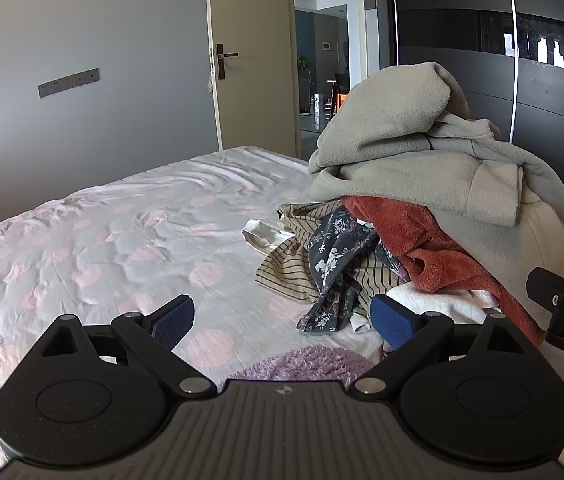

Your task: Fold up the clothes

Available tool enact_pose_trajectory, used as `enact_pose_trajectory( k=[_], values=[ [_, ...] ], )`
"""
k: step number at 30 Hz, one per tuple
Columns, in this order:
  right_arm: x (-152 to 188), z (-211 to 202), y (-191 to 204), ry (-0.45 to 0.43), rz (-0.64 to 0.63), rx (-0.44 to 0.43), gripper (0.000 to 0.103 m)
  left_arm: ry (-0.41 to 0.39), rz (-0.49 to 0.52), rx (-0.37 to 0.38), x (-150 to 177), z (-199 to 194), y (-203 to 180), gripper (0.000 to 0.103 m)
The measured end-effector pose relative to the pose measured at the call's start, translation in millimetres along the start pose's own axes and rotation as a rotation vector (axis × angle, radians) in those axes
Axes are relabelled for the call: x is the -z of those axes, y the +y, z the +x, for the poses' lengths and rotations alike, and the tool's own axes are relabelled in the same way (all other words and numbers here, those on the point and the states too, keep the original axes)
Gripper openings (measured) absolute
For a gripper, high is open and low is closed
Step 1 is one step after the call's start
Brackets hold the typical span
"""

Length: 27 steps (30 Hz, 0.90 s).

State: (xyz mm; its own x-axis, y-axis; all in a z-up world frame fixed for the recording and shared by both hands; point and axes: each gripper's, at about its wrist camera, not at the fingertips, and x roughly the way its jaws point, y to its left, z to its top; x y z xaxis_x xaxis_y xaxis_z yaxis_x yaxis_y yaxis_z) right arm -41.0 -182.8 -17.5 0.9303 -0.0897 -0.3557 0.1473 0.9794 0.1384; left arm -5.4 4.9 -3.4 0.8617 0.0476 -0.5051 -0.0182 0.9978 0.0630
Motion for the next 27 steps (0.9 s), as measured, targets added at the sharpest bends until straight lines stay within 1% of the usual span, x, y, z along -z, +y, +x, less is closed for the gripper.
enact_pose_trajectory(
  k=[4, 7, 10, 27],
  values=[
    [1.9, 0.1, 1.3, -0.002, -0.005, 0.006, 0.102, 0.011, -0.002, 0.005, 2.0, 0.4, -0.8, 0.096],
    [1.6, 2.0, 0.3, 0.016, 0.015, -0.024, 0.102, 0.017, -0.002, 0.008, 3.6, 0.4, -1.6, 0.097],
    [2.2, 2.6, 1.0, 0.017, 0.012, -0.031, 0.102, 0.017, -0.003, 0.004, 3.8, 0.3, -2.0, 0.096],
    [6.1, 6.4, 3.3, 0.052, 0.004, -0.026, 0.102, 0.026, -0.002, -0.001, 4.9, 1.4, -3.1, 0.096]
  ],
)
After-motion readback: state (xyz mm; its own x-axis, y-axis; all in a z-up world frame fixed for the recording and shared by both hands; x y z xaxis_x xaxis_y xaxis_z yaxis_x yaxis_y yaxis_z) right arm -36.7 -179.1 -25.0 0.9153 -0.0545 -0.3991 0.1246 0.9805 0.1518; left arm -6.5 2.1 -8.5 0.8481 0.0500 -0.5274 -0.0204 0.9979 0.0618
